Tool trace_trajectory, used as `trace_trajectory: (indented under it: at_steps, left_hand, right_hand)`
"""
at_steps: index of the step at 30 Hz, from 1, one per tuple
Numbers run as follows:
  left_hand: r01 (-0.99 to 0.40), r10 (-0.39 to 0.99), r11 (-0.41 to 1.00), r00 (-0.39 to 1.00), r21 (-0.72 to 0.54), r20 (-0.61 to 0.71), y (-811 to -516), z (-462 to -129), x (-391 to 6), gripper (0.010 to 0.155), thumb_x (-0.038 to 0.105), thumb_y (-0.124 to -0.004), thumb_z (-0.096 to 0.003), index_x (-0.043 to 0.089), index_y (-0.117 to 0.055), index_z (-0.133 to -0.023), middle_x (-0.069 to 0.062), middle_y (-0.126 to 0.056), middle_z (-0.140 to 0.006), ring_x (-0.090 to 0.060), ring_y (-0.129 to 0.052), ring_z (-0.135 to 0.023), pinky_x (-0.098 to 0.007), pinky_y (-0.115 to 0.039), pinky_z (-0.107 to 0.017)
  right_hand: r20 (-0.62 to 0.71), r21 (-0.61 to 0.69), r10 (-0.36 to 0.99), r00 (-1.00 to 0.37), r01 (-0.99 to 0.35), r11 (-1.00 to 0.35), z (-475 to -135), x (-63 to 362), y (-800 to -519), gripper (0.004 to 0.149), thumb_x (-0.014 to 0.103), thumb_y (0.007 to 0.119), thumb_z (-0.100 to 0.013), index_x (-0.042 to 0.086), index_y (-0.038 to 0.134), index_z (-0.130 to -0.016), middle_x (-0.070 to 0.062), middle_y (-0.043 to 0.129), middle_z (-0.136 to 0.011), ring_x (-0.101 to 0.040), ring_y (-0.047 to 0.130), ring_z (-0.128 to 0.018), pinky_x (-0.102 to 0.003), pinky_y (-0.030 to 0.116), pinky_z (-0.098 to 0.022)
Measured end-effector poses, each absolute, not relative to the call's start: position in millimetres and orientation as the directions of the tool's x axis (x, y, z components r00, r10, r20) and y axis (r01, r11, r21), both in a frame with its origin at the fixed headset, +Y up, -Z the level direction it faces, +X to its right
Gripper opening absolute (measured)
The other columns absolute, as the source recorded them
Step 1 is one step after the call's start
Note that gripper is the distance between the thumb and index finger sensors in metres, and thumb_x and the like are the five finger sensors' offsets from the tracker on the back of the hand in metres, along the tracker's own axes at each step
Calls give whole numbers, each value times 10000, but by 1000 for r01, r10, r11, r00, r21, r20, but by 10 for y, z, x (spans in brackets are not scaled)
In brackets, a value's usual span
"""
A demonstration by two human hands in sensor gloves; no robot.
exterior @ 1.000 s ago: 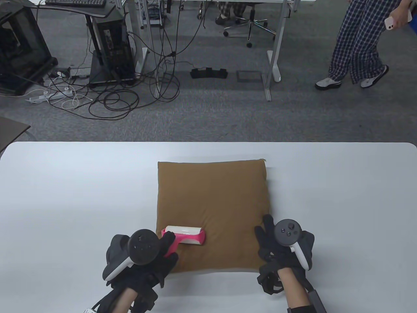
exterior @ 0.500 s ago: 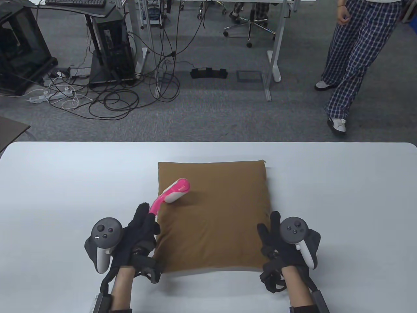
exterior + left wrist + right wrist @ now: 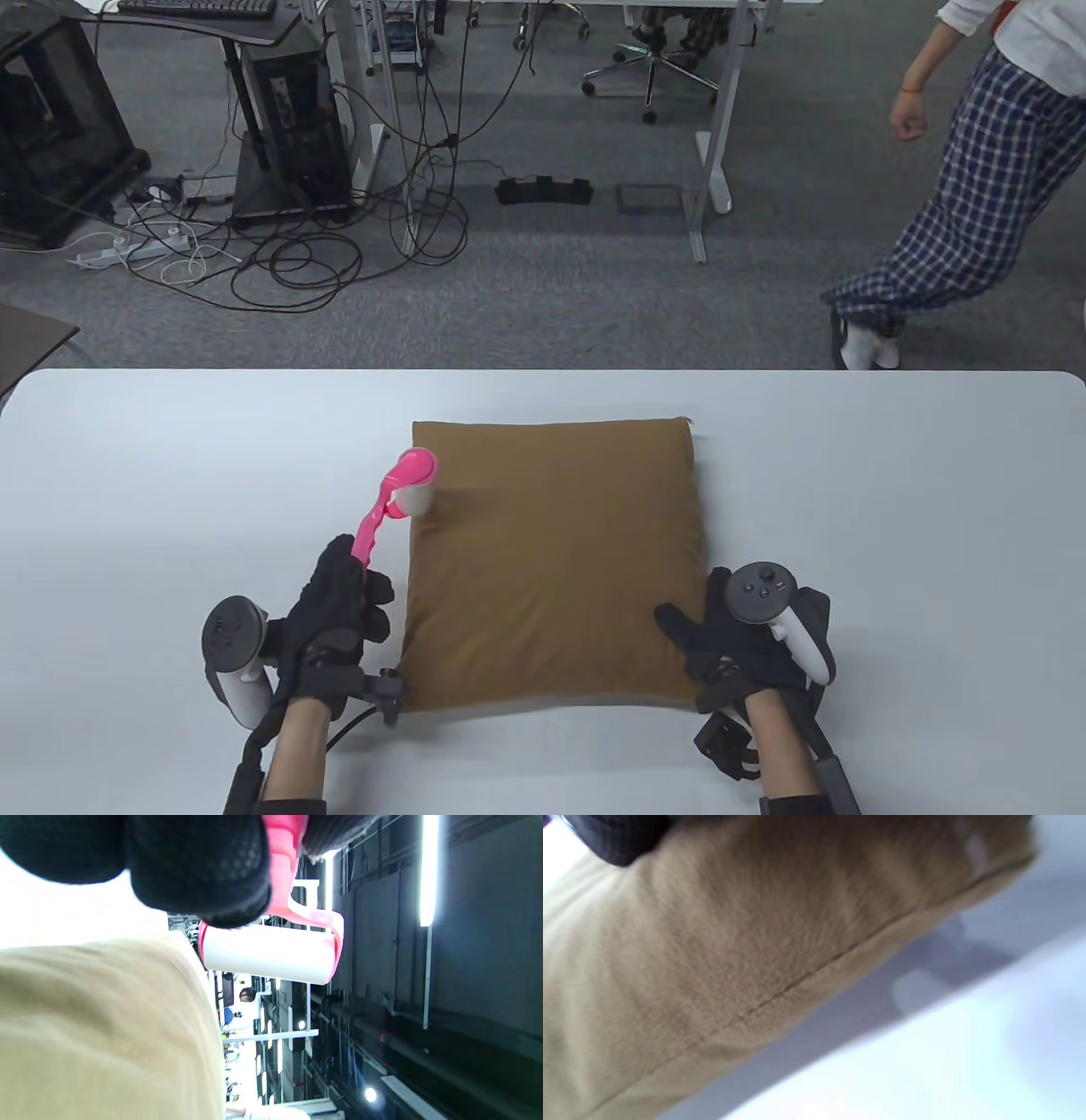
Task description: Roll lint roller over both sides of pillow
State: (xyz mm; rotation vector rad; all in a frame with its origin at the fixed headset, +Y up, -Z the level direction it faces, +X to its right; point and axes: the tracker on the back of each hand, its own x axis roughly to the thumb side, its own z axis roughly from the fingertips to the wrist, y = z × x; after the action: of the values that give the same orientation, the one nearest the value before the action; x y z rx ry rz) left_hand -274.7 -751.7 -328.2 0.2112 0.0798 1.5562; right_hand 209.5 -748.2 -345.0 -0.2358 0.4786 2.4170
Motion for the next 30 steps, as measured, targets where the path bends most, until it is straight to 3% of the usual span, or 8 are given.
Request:
trace_trajectory:
  at_steps: [5,8,14,17,20,23,26,30]
  left_hand:
    - [-957,990,-77,-40,279,135,-7473,-3176,-2832,673,427,-645,-539,-32,-510,-1012,-75,-1004,-611,-139,-1002,-153,-443,-879,-238]
    - [-946,984,-143,-104,291,145,-7464,-3135,-2852,673,417,-662,-536,-54,-527,-998,-93,-1016,-599,-146,-1007,-130,-446,-882,-217]
    - [-945,982,-149,-106,291,156,-7430,-3082,-2824,673,418,-666,-535,-56,-534,-993,-98,-1020,-608,-142,-1013,-124,-443,-887,-211]
    - [-947,982,-143,-100,287,162,-7413,-3081,-2813,674,415,-673,-533,-61,-540,-991,-111,-1023,-615,-148,-1017,-123,-446,-888,-211]
    - [-945,984,-126,-80,302,161,-7421,-3076,-2843,674,415,-675,-531,-63,-544,-988,-111,-1026,-614,-144,-1019,-118,-443,-891,-206]
    - [-940,981,-152,-107,306,159,-7428,-3070,-2855,673,414,-675,-533,-63,-543,-988,-114,-1025,-616,-145,-1018,-119,-445,-889,-207]
    - [-940,980,-161,-117,301,161,-7423,-3068,-2846,673,415,-674,-534,-61,-539,-990,-113,-1023,-619,-145,-1018,-122,-444,-889,-210]
    - [-937,979,-169,-122,307,165,-7430,-3066,-2865,676,420,-680,-533,-58,-543,-990,-115,-1025,-611,-148,-1018,-120,-445,-888,-210]
  right_hand:
    - [-347,-17,737,-580,-782,-623,-3533,2385,-7429,756,488,626,-579,151,233,-1131,-261,831,-788,-370,909,-556,-603,740,-437]
    - [-289,-197,798,-529,-783,-590,-3522,2606,-7094,673,393,651,-593,155,323,-1130,-273,853,-771,-380,913,-546,-618,737,-439]
    - [27,-407,866,-500,-796,-447,-3233,2826,-6083,590,260,670,-605,246,382,-1119,-278,841,-807,-402,895,-617,-630,706,-507]
    - [200,-508,819,-538,-771,-383,-2945,2719,-5640,559,236,686,-603,300,447,-1104,-250,838,-831,-391,883,-646,-624,696,-533]
    - [288,-560,707,-646,-713,-422,-2685,2468,-5338,544,218,693,-603,318,481,-1095,-243,840,-837,-395,876,-650,-627,690,-539]
    - [270,-633,546,-793,-573,-520,-2511,2154,-5215,536,211,701,-600,315,511,-1090,-237,873,-815,-385,901,-625,-615,711,-527]
    - [248,-584,398,-883,-464,-666,-2541,1717,-5276,541,217,701,-598,286,508,-1099,-226,892,-805,-371,922,-611,-602,738,-509]
    - [352,-473,372,-859,-506,-721,-2672,1068,-5502,546,206,706,-593,224,513,-1104,-243,904,-773,-368,935,-569,-595,757,-474]
